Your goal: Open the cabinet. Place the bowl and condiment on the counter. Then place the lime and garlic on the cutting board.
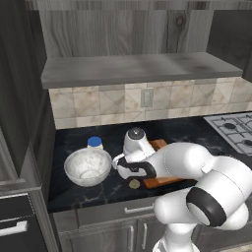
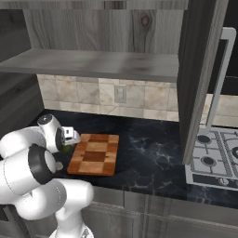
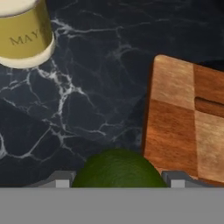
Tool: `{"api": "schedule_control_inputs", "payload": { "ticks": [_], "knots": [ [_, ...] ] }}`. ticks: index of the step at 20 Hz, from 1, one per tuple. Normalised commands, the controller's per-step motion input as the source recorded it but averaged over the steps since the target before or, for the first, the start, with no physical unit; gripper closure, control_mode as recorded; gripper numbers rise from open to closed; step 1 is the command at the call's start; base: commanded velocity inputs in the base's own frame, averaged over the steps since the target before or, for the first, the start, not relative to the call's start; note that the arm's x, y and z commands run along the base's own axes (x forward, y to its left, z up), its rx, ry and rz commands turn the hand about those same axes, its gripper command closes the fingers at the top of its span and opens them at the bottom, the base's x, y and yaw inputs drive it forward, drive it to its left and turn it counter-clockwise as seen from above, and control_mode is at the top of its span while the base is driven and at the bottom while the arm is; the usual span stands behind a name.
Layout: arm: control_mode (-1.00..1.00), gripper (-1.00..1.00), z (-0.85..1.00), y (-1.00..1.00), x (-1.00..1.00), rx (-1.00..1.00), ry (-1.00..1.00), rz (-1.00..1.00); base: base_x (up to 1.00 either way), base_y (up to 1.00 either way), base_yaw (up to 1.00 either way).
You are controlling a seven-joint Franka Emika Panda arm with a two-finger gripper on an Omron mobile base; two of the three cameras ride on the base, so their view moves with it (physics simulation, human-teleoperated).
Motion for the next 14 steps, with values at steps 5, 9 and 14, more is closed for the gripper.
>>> {"api": "schedule_control_inputs", "payload": {
  "ticks": [5,9,14],
  "knots": [
    [-1.0,1.0,0.01,-0.26,0.0,-0.07,0.0,-0.03,0.0,0.0,0.0],
    [-1.0,1.0,0.0,-0.37,0.0,-0.06,0.0,-0.03,0.0,0.0,0.0],
    [-1.0,1.0,0.0,-0.43,0.01,-0.01,0.0,-0.03,0.0,0.0,0.0]
  ]
}}
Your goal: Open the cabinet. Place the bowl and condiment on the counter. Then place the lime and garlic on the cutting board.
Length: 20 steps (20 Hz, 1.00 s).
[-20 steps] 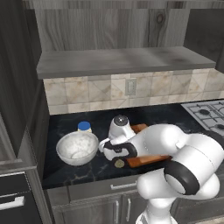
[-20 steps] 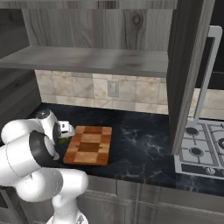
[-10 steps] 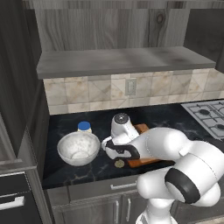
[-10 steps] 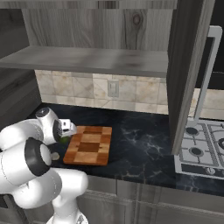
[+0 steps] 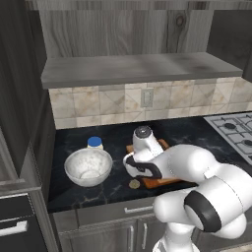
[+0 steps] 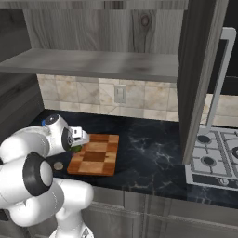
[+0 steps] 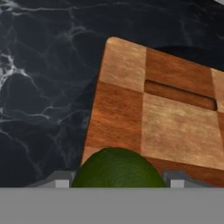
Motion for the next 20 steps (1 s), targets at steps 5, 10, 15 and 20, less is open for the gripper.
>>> {"api": "schedule_control_inputs", "payload": {
  "ticks": [5,10,15,20],
  "knots": [
    [-1.0,1.0,0.0,-0.43,0.03,0.0,0.0,-0.01,0.0,0.0,0.0],
    [-1.0,1.0,0.0,-0.32,0.01,0.0,-0.01,0.0,0.0,0.0,0.0],
    [-1.0,1.0,0.0,-0.09,0.1,0.0,-0.03,0.0,0.0,0.0,0.0],
    [-1.0,1.0,0.0,-0.01,0.06,0.0,0.0,0.0,0.0,0.0,0.0]
  ]
}}
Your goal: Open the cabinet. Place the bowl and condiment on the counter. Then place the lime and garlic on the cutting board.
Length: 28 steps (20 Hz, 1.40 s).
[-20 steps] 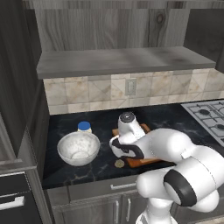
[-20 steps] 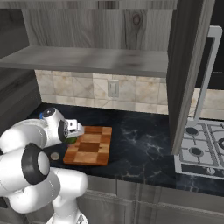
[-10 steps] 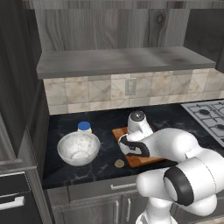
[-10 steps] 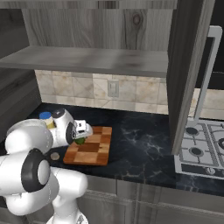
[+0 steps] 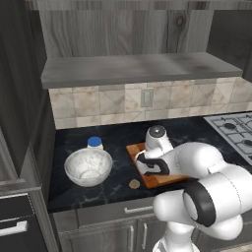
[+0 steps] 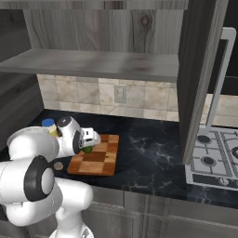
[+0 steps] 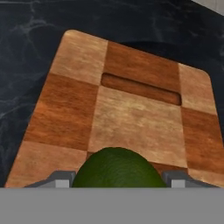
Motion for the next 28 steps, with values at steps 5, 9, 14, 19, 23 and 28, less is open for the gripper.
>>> {"api": "schedule_control_inputs", "payload": {
  "ticks": [5,9,14,19,23,28],
  "knots": [
    [-1.0,1.0,0.0,-0.19,0.21,0.01,0.0,0.0,0.0,0.0,0.0],
    [-1.0,1.0,0.0,-0.17,0.11,0.02,-0.01,0.0,0.0,0.0,0.0],
    [-1.0,1.0,0.0,-0.01,0.0,0.0,0.0,0.0,0.0,0.0,0.0],
    [-1.0,1.0,-0.19,0.0,0.02,0.0,-0.03,0.0,0.0,0.0,0.0],
    [-1.0,1.0,-0.27,0.0,0.05,0.0,-0.03,0.0,0.0,0.0,0.0],
    [-1.0,1.0,-0.2,0.0,0.06,0.02,-0.02,0.0,0.0,0.0,0.0]
  ]
}}
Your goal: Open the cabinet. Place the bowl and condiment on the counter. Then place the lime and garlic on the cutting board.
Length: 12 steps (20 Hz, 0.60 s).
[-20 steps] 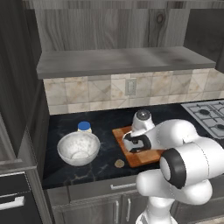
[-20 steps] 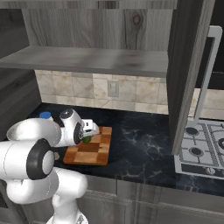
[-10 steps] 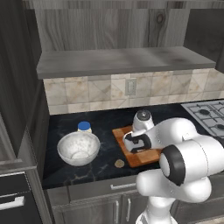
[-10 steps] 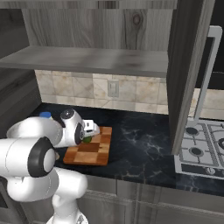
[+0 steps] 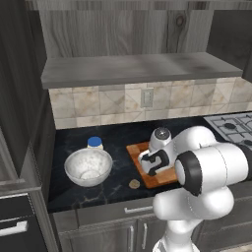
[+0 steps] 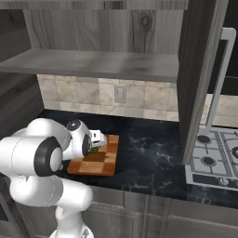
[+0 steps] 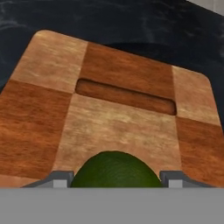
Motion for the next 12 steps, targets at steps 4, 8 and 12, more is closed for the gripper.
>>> {"api": "schedule_control_inputs", "payload": {
  "ticks": [4,8,12],
  "knots": [
    [-1.0,1.0,-0.08,0.0,0.04,0.01,-0.01,0.0,0.0,0.0,0.0],
    [-1.0,-1.0,-0.01,0.0,0.01,0.0,-0.01,0.0,0.0,0.0,0.0],
    [-1.0,-1.0,0.0,0.0,0.0,0.0,0.0,0.0,0.0,0.0,0.0]
  ]
}}
